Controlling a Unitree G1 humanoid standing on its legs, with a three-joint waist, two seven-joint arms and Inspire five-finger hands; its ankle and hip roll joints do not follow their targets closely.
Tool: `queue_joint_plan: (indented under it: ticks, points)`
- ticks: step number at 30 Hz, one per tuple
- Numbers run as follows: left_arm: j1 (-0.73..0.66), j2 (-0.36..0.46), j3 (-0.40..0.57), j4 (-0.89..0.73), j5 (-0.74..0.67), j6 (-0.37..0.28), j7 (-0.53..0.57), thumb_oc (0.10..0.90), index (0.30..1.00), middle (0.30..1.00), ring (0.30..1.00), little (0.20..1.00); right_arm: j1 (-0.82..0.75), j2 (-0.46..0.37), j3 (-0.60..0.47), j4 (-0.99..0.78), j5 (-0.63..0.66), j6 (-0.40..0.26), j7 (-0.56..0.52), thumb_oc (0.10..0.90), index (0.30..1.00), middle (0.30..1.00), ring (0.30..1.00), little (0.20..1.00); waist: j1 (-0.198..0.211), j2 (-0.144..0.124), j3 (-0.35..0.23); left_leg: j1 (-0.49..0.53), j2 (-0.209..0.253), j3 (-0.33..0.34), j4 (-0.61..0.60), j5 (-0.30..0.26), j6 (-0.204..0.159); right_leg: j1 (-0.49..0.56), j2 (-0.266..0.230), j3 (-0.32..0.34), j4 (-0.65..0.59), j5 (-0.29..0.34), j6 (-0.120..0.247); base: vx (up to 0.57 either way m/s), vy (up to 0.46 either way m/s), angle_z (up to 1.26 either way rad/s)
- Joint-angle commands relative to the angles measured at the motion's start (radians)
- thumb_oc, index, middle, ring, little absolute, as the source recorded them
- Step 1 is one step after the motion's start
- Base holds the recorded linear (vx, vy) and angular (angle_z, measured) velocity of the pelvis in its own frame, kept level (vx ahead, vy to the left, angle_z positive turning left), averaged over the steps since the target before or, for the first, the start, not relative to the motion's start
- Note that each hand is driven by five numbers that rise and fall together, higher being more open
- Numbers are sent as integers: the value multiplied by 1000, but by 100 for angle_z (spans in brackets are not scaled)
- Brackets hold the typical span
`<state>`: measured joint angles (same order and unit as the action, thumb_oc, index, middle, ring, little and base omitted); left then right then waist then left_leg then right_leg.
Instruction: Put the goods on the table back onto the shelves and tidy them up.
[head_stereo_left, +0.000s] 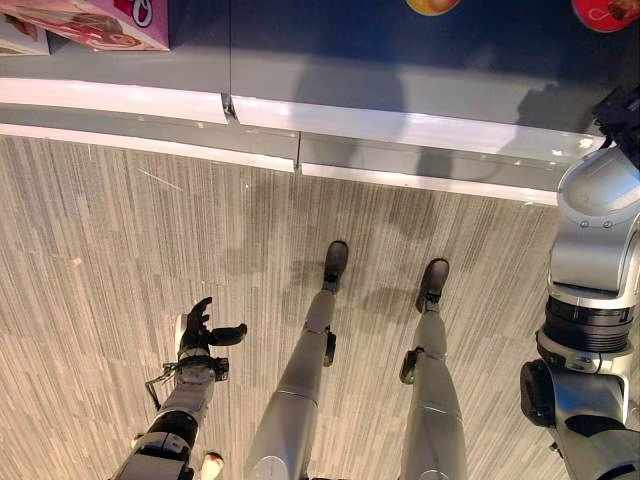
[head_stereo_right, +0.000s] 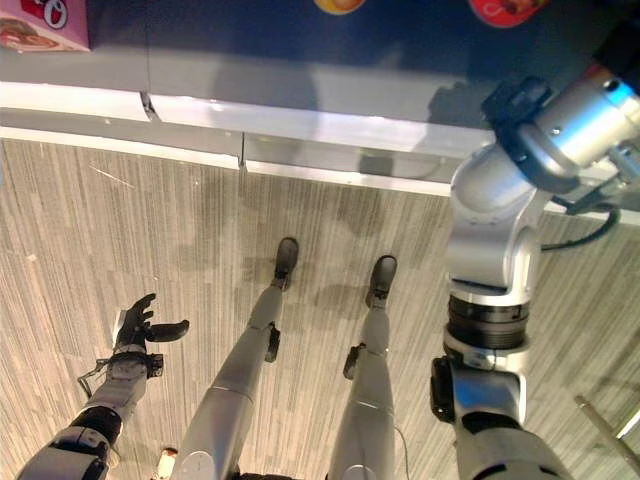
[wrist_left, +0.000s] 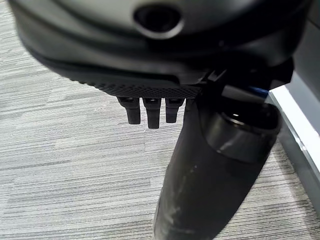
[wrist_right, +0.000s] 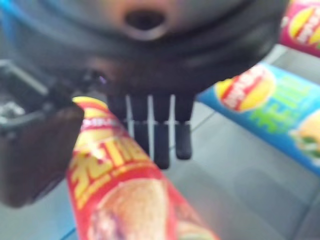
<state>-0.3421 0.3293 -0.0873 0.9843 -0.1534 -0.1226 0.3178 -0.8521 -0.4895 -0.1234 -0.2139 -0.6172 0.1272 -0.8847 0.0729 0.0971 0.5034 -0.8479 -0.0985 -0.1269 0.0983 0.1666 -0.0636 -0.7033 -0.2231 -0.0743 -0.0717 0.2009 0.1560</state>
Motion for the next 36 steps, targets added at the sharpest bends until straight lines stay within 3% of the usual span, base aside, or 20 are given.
queue_joint_plan:
  ticks: [1, 8, 26, 36]
  points:
    - [61, 33, 6, 95, 14, 32, 56, 800, 900, 900, 900, 900, 3, -55, -38, -174, -28, -95, -52, 400, 300, 300, 300, 300, -37, 16, -78, -11, -4, 25, 125, -193, 8, 29, -33, 44, 92, -61, 60, 0, 0, 0]
    - [40, 32, 9, 104, 17, 34, 63, 800, 900, 900, 900, 900, 5, -60, -5, -147, -23, -101, -43, 400, 300, 300, 300, 300, -38, 17, -70, -11, 3, 28, 113, -193, 5, 18, -29, 45, 92, -61, 59, 0, 0, 0]
    - [24, 29, 14, 119, 28, 38, 69, 800, 900, 900, 900, 900, -56, -143, -7, -92, -91, -16, -66, 400, 300, 300, 300, 300, -35, 14, -89, -56, 3, 30, 124, -188, 1, -15, -27, 43, 94, -64, 60, 1, -2, 0]
    - [12, 29, 7, 126, 38, 46, 63, 800, 900, 900, 900, 900, -62, -167, -14, -79, -90, -3, -65, 400, 300, 300, 300, 300, -42, 10, -93, -62, 6, 33, 133, -192, -2, -25, -22, 52, 101, -70, 59, 0, 0, 0]
